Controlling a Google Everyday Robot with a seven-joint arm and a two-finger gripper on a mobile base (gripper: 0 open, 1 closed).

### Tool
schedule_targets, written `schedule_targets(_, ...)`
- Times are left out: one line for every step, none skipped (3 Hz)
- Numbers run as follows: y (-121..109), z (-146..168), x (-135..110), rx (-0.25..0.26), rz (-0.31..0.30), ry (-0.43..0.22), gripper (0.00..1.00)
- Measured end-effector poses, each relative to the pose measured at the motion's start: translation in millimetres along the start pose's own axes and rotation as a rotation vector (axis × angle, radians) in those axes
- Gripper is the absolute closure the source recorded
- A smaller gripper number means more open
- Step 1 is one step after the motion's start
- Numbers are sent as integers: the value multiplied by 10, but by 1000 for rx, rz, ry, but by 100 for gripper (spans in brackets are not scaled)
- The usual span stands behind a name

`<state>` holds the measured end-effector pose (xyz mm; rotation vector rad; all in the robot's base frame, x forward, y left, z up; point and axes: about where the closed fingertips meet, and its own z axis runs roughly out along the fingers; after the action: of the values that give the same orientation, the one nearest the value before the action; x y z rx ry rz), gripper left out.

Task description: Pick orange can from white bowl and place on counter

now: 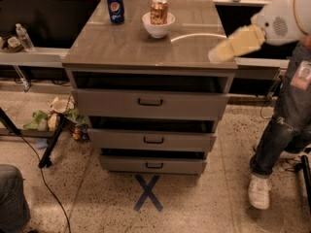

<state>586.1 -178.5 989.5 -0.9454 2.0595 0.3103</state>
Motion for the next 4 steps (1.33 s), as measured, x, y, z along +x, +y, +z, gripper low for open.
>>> schedule_targets(-219, 123, -466, 78, 63, -129, 0)
schedule_targets(-222, 141, -467, 79, 66, -131, 0)
schedule_targets(-289, 503, -498, 98, 134, -170, 0)
schedule_targets(-494, 1097, -646, 119, 216, -257, 0)
